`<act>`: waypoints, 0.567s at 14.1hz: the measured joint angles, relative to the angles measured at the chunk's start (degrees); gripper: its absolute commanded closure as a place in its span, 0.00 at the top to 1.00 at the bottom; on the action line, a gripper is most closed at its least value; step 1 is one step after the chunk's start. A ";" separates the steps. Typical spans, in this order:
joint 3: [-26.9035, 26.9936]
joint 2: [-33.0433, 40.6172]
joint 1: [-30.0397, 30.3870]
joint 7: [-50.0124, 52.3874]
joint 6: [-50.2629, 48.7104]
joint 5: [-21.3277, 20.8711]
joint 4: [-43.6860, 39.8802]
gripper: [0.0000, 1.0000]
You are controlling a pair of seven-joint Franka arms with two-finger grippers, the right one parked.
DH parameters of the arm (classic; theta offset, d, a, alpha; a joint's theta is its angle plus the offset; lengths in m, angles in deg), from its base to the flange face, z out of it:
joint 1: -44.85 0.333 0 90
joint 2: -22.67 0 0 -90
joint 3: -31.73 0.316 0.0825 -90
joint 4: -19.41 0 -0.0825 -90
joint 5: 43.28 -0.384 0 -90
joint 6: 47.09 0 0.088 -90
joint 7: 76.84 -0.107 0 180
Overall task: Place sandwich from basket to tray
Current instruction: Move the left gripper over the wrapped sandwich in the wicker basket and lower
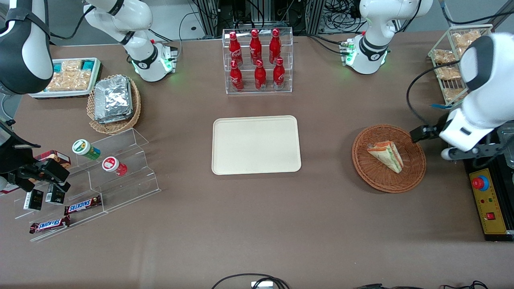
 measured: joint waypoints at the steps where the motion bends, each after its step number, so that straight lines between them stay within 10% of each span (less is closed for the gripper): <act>1: 0.00 0.03 -0.02 2.37 2.49 0.00 2.43 1.00; 8: -0.01 0.40 -0.02 15.45 21.18 0.00 18.85 1.00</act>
